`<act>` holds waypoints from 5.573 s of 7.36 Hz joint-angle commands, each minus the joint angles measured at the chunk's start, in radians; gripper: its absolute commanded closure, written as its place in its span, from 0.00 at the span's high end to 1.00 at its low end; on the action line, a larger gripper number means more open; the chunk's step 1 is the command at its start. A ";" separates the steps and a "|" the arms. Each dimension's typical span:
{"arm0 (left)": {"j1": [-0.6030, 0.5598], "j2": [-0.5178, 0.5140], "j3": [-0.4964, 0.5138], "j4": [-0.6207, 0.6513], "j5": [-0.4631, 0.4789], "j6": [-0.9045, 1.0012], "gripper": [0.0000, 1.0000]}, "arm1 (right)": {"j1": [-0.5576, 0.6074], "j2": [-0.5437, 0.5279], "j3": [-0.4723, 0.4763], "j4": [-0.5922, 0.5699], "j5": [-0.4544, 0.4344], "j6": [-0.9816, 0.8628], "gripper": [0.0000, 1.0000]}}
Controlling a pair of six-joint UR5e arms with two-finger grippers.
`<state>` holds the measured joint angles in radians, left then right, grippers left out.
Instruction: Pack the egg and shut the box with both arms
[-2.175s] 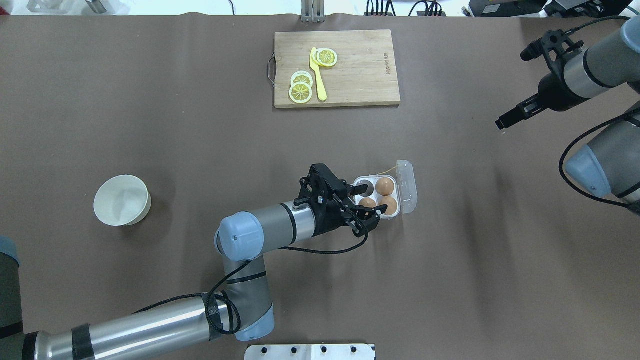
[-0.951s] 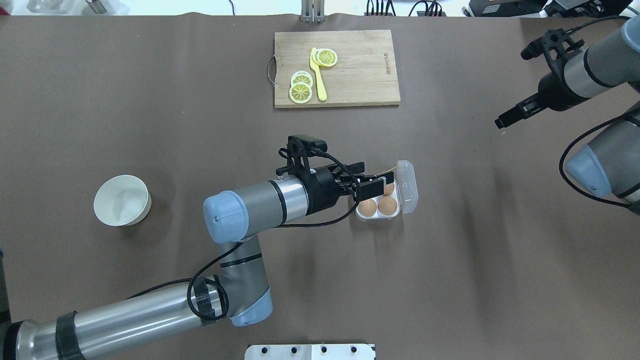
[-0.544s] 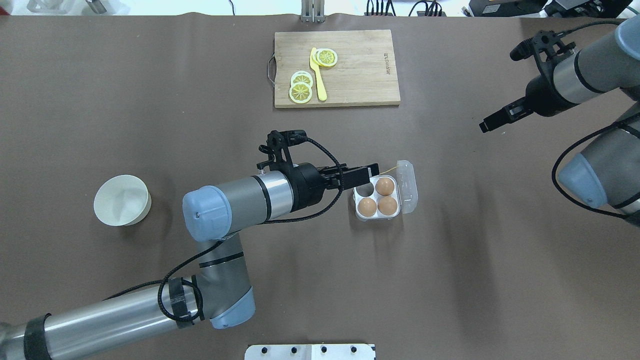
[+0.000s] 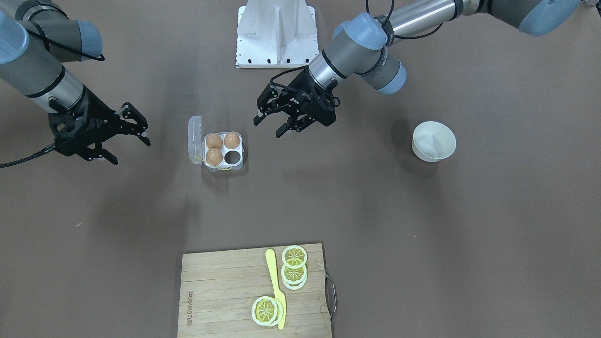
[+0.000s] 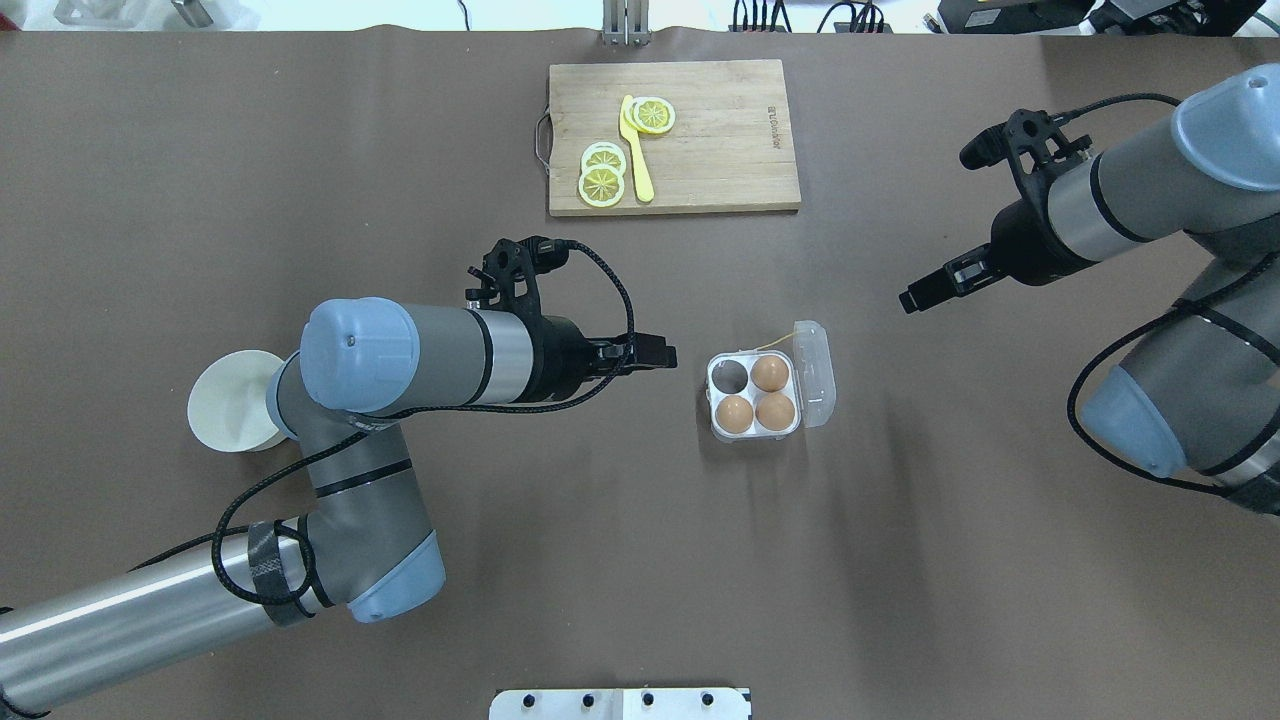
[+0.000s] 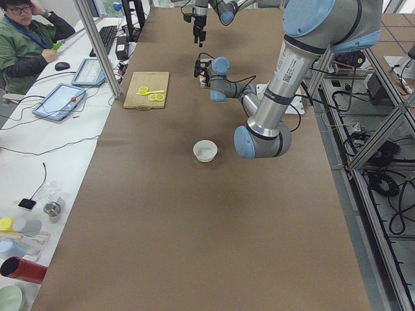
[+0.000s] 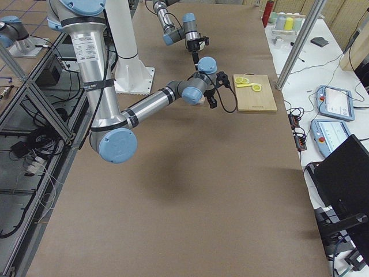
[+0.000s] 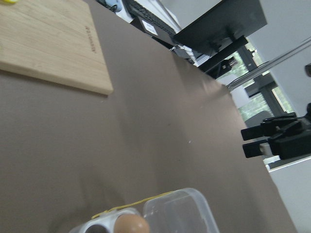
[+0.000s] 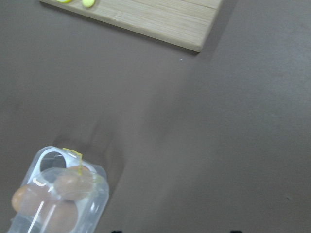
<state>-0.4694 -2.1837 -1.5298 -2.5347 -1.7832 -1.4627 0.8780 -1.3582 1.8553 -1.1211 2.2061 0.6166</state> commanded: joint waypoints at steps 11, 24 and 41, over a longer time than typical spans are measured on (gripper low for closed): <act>0.041 -0.177 0.324 -0.084 0.011 -0.235 0.00 | -0.091 -0.022 -0.024 0.328 0.018 -0.015 0.27; 0.055 -0.168 0.321 -0.105 0.013 -0.249 0.00 | -0.160 0.014 -0.064 0.328 0.025 0.098 0.00; -0.328 0.019 -0.427 0.919 -0.300 0.217 0.98 | 0.174 0.102 -0.054 -0.328 -0.088 0.003 1.00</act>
<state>-0.7552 -2.1750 -1.8271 -1.9069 -2.0785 -1.4075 1.0297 -1.2396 1.8026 -1.3372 2.2002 0.7233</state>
